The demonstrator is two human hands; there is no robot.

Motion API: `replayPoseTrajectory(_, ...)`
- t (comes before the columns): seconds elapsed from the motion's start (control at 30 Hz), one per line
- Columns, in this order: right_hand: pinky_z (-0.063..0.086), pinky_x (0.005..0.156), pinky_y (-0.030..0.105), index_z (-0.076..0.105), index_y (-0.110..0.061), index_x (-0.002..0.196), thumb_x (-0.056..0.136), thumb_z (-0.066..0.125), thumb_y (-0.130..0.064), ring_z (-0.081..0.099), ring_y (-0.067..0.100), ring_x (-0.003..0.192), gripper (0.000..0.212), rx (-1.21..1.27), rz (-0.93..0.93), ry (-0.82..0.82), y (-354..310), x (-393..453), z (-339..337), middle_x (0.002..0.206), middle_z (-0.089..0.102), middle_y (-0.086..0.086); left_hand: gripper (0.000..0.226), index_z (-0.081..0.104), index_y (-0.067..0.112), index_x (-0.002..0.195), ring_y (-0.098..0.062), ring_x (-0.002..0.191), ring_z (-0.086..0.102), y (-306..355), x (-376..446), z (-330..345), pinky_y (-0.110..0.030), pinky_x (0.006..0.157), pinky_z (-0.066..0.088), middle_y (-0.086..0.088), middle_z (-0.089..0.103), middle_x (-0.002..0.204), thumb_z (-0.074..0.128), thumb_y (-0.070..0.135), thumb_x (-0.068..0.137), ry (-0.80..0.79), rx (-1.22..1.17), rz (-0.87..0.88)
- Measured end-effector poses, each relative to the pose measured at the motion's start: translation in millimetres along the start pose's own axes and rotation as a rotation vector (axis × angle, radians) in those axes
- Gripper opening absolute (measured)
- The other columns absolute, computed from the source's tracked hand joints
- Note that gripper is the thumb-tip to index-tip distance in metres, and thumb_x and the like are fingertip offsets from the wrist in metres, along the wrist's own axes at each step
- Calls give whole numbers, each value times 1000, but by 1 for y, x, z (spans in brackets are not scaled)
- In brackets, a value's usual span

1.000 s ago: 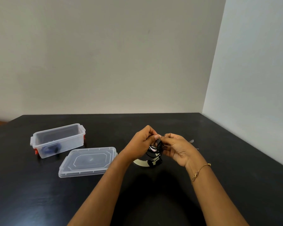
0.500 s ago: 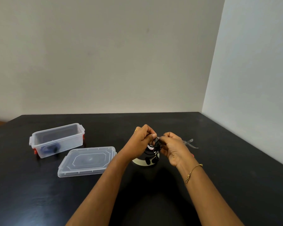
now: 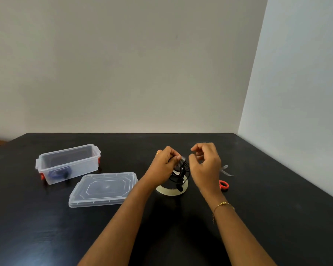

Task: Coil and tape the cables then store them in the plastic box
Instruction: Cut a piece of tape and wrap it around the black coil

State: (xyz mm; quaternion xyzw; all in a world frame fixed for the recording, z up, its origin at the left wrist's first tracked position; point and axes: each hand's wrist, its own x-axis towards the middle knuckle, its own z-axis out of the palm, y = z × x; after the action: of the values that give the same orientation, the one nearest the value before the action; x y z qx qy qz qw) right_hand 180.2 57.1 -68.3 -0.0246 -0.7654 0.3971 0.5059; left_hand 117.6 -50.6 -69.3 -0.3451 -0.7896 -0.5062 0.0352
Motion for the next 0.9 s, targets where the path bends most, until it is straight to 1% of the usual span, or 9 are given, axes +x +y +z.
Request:
replayPoseTrajectory(0.07,46,63,19,62,-7,78,76,59,-6,52,15,80,4,-99,-134,-80,2,-4,5,84,57,4,16,47,26,81,-19,87,53,-2,1,0,-20,72,46,-16,56,100,46,19,95,23,-29,-31)
replayPoseTrajectory(0.13,44,64,16,66,-6,81,76,60,-11,53,16,81,9,-183,-192,-155,6,-7,9,84,60,7,16,48,25,82,-20,88,55,-3,2,-1,-23,73,47,-19,57,103,46,17,95,43,-75,-56)
replayPoseTrajectory(0.27,54,70,27,66,-5,89,80,66,-8,61,19,82,9,-131,-115,-204,6,-10,10,87,65,9,17,47,24,82,-16,84,54,-2,1,-3,-20,69,46,-19,56,104,43,17,96,46,-109,-63)
replayPoseTrajectory(0.47,48,68,3,62,-8,98,82,65,-8,60,2,76,16,24,89,-372,4,-3,2,90,67,4,17,47,26,81,-23,91,54,-2,-1,-6,-21,72,47,-21,56,102,43,19,96,-6,-54,-46)
replayPoseTrajectory(0.53,47,66,2,61,-9,100,81,66,-9,60,-1,75,19,31,132,-416,4,0,-1,88,66,1,18,46,28,80,-17,86,53,-1,-2,-7,-20,72,47,-16,52,101,44,20,96,-30,2,-39)
replayPoseTrajectory(0.6,48,65,3,60,-9,102,80,67,-9,59,-1,74,23,24,165,-461,5,1,-3,88,66,1,19,44,33,79,-18,91,50,-2,-2,-7,-27,83,47,-9,47,102,44,23,96,-38,110,-47)
replayPoseTrajectory(0.63,48,65,5,59,-10,103,80,68,-8,59,0,74,25,12,176,-483,5,1,-3,90,67,3,17,44,33,80,-21,97,48,-3,-1,-6,-31,88,44,-8,46,102,44,26,95,-45,182,-51)
replayPoseTrajectory(0.73,48,65,9,55,-10,107,82,66,-8,59,4,76,27,-43,182,-547,5,1,-3,94,66,5,6,42,28,91,-21,106,40,0,-3,-6,-28,88,28,-4,46,103,42,31,96,-68,411,-38)
replayPoseTrajectory(0.9,43,58,8,48,-14,112,87,58,-9,54,2,73,28,-87,193,-648,1,-1,-2,87,54,-8,23,49,17,109,-13,111,35,9,-5,-11,-33,97,24,7,41,95,42,34,96,-57,578,31)
